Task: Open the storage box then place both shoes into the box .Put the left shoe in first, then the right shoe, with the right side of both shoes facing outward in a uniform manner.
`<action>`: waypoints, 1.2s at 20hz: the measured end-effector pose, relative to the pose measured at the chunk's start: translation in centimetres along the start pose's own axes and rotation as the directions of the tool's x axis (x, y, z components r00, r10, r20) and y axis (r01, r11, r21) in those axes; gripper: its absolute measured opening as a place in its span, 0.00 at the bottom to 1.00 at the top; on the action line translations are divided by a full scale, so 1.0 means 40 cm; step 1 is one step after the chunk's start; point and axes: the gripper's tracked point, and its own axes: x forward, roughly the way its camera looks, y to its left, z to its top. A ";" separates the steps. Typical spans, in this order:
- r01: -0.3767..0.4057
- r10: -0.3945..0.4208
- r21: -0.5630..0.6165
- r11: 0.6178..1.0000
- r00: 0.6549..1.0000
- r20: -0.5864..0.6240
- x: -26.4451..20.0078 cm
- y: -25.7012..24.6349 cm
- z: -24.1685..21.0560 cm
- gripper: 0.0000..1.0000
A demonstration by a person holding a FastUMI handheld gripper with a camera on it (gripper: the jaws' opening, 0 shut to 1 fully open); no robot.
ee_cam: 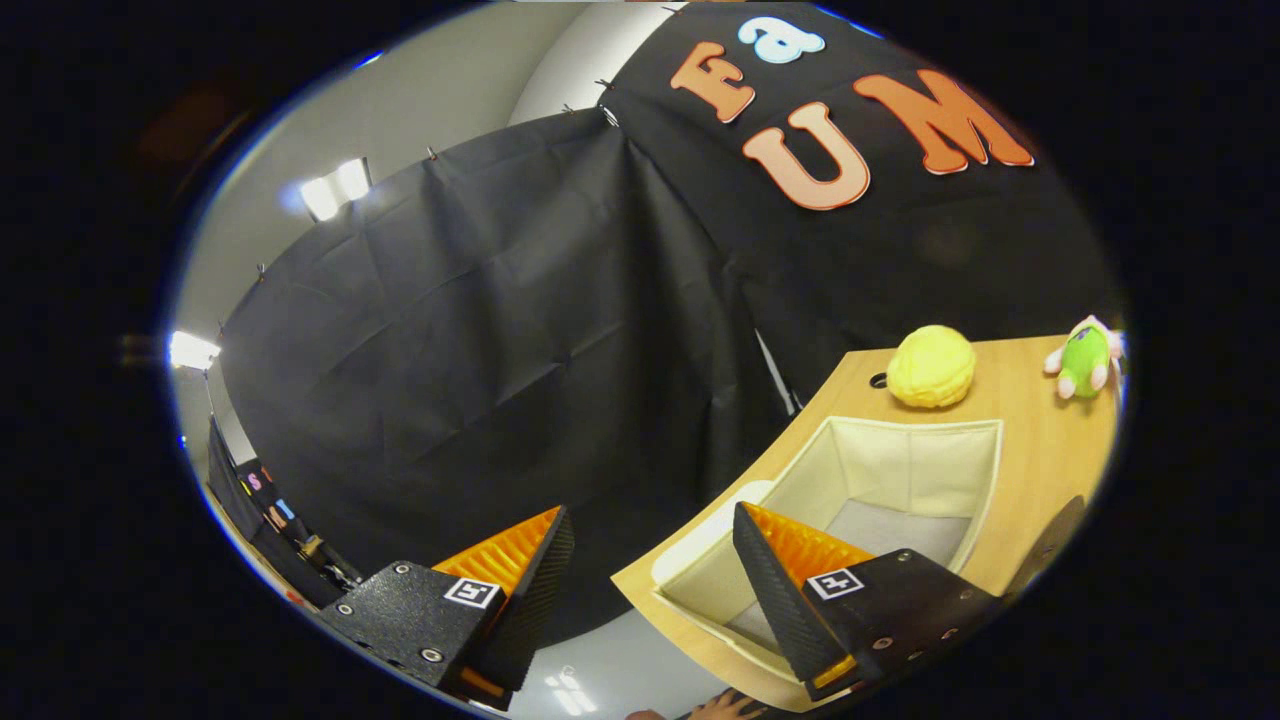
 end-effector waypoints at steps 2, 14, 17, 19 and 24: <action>0.078 -0.077 -0.055 0.995 0.997 0.022 -0.069 -0.051 0.008 0.97; 0.550 -0.548 -0.118 0.827 0.835 0.051 -0.375 -0.464 -0.043 0.99; 0.598 -0.600 -0.078 0.798 0.800 -0.006 -0.405 -0.549 -0.119 0.98; 0.618 -0.620 -0.051 0.784 0.782 -0.062 -0.421 -0.598 -0.169 0.97; 0.693 -0.691 -0.052 0.719 0.704 -0.162 -0.461 -0.730 -0.272 0.94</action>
